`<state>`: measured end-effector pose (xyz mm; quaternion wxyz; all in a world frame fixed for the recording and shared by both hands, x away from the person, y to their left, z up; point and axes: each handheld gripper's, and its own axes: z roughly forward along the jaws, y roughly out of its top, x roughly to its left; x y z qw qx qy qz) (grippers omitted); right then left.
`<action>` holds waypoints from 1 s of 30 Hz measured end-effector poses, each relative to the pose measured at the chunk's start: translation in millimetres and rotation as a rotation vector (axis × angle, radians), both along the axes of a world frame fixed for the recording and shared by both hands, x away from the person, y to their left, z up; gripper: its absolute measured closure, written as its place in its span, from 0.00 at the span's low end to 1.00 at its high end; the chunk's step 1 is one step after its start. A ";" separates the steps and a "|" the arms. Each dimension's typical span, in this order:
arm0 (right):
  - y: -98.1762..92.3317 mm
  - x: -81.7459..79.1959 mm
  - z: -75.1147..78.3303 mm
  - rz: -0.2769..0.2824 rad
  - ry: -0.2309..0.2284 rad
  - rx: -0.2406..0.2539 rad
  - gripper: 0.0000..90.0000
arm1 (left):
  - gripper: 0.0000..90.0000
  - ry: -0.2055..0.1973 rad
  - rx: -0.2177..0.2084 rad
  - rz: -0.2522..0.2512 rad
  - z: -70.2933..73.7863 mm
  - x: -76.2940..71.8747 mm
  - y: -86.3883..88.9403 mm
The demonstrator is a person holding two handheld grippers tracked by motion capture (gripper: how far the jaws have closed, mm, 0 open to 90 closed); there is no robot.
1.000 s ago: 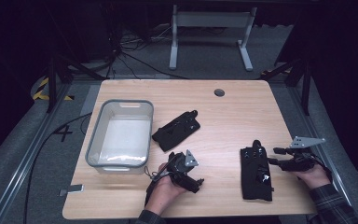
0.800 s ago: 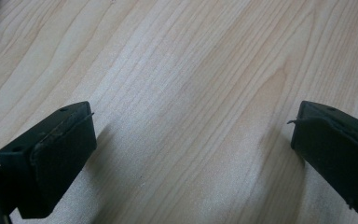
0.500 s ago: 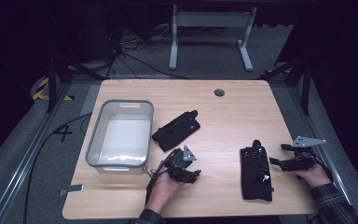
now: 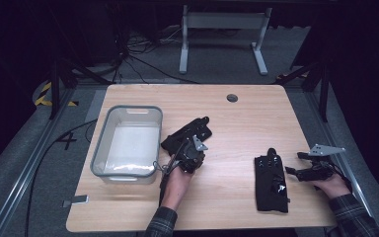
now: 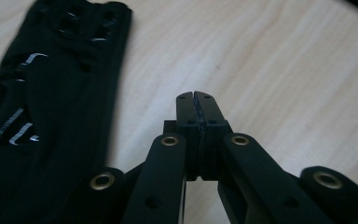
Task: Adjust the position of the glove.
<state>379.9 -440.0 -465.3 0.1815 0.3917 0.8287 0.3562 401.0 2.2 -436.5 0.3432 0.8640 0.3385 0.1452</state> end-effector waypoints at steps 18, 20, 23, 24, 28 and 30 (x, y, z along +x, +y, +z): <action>0.0 0.0 0.0 0.003 0.001 0.000 0.16 | 1.00 -0.004 0.033 0.166 -3.3 43.9 1.3; 0.0 0.1 0.0 0.003 0.000 0.000 0.16 | 1.00 0.005 0.041 0.189 -7.4 49.5 2.6; 0.1 0.1 0.0 0.003 0.000 0.000 0.16 | 1.00 0.022 0.056 0.198 -11.7 53.6 3.3; 0.1 0.1 0.0 0.003 0.000 0.000 0.16 | 1.00 0.032 0.063 0.201 -13.8 55.0 3.5; 0.0 0.1 0.0 0.003 0.000 0.000 0.16 | 1.00 0.045 0.069 0.192 -17.2 56.0 4.3; 0.1 0.1 -0.1 0.004 0.000 0.000 0.16 | 1.00 0.047 0.065 0.179 -17.4 53.5 2.9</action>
